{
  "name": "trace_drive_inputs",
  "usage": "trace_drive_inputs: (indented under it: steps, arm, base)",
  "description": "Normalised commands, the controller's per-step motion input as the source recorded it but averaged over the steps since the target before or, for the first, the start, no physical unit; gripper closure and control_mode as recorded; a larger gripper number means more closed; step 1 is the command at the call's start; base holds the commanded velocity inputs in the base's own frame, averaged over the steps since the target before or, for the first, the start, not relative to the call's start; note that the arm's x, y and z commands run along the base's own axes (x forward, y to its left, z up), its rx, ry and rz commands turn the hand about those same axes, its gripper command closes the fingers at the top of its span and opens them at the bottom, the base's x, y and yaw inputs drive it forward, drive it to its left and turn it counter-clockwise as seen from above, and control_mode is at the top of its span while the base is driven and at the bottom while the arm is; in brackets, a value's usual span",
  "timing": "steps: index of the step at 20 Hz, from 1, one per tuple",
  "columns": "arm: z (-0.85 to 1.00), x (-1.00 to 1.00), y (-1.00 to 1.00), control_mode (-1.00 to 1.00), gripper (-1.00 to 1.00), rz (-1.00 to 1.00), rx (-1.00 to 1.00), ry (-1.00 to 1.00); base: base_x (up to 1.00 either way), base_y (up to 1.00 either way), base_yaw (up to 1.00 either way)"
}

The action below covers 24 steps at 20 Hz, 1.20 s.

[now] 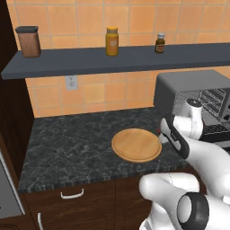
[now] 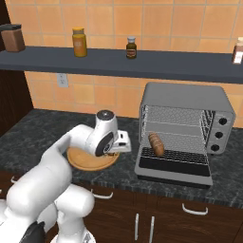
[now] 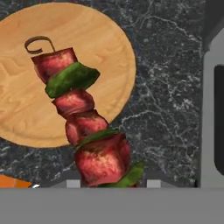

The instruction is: Pick up the kebab skewer and baguette bread, and place them inside the toaster oven. Close the toaster oven door and start by setting the timer.

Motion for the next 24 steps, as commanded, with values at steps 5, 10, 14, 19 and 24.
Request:
trace_drive_inputs:
  steps: [5, 10, 14, 19, 24]
  arm:
    - [0.60, -0.07, -0.99, -1.00, 1.00, -0.01, 0.00, -0.03]
    - [0.59, 0.01, -1.00, -1.00, 1.00, -0.06, 0.00, 0.00]
    - [0.36, 0.27, -1.00, -1.00, 1.00, -0.08, 0.00, 0.00]
    - [-0.03, 0.50, -0.93, -1.00, 1.00, -0.03, 0.00, 0.00]
    - [-0.29, 0.46, -0.59, -1.00, 1.00, -0.08, 0.01, 0.00]
  base:
    - [0.00, 0.00, 0.00]
    - [0.00, 0.00, 0.00]
    - [0.00, 0.00, 0.00]
    - [0.00, 0.00, 0.00]
    - [0.00, 0.00, 0.00]
